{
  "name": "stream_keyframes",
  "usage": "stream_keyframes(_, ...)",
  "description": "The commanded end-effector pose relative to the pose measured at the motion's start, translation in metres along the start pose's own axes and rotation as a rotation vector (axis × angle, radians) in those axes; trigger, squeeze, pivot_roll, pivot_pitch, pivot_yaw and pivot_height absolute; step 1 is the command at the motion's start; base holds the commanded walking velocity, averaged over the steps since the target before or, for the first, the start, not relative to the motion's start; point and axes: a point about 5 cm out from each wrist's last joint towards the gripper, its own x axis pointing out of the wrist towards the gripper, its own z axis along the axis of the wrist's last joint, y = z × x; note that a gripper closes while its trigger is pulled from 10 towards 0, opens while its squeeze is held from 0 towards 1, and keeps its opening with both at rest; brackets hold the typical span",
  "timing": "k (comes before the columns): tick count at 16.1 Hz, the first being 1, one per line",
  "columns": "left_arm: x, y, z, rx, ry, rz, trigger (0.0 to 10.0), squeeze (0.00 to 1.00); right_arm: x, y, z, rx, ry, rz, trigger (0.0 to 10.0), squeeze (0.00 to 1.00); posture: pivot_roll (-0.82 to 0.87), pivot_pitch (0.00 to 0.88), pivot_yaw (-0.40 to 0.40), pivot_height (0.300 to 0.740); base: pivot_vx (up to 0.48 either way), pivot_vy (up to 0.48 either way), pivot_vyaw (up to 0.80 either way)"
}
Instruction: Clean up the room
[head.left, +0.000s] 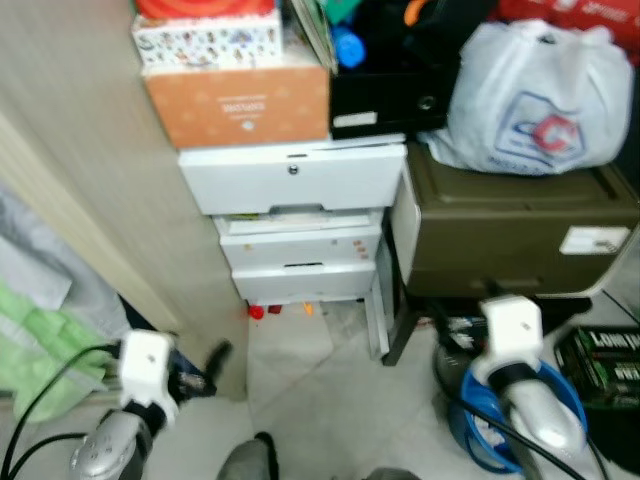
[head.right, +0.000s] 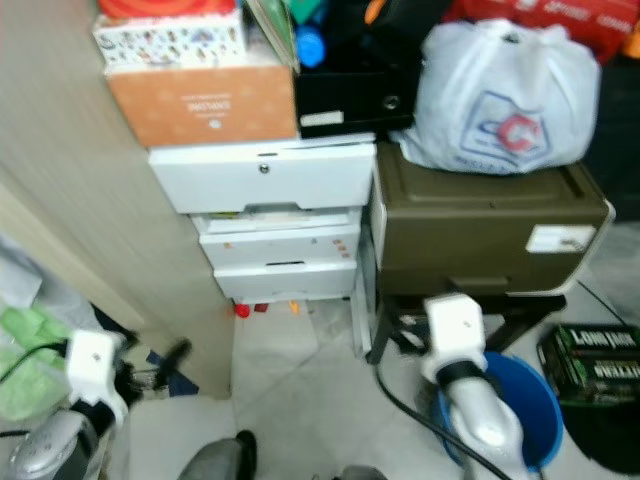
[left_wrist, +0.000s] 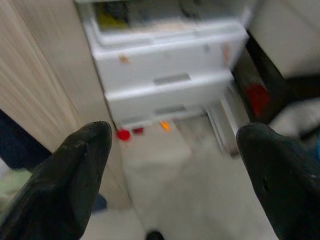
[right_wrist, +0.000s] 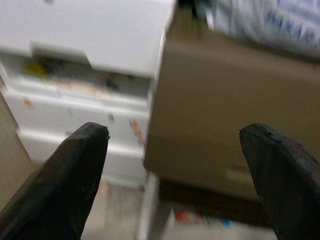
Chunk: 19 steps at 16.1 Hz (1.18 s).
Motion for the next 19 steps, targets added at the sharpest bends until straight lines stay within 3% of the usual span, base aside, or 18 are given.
stream_keyframes(1,-0.006,0.008,-0.006,0.014,0.047,0.010,10.0,0.00,-0.004,-0.002,-0.004,0.010,0.039,-0.007,10.0,0.00,-0.01,0.129,-0.036,0.740,0.000,0.000,0.00)
stream_keyframes(3,-0.007,0.016,-0.009,0.025,0.055,0.037,10.0,0.00,-0.006,-0.009,-0.015,0.088,0.133,-0.073,10.0,0.00,-0.01,0.128,-0.034,0.740,0.000,0.000,0.00)
stream_keyframes(4,-0.007,0.025,-0.015,-0.013,0.079,0.088,10.0,0.00,-0.005,-0.017,-0.023,0.133,0.212,-0.134,10.0,0.00,-0.01,0.123,-0.031,0.740,0.000,0.000,0.54)
stream_keyframes(8,-0.007,0.032,-0.016,-0.008,0.081,0.116,10.0,0.00,0.000,-0.016,-0.021,0.187,0.228,-0.146,10.0,0.00,-0.01,0.122,-0.027,0.740,0.000,0.000,0.80)
stream_keyframes(13,-0.008,0.062,-0.024,-0.031,0.117,0.260,10.0,0.00,0.004,-0.015,-0.025,0.180,0.264,-0.138,10.0,0.00,-0.01,0.119,-0.029,0.740,0.000,0.000,0.66)
stream_keyframes(17,-0.003,0.073,-0.035,-0.041,0.147,0.306,10.0,0.00,0.005,-0.023,-0.037,0.191,0.297,-0.180,10.0,0.00,-0.01,0.096,-0.028,0.740,0.000,0.000,0.00)
stream_keyframes(19,0.003,0.081,-0.040,-0.044,0.158,0.337,10.0,0.00,0.008,-0.024,-0.044,0.187,0.314,-0.197,10.0,0.00,-0.02,0.068,-0.029,0.740,0.000,0.480,0.00)
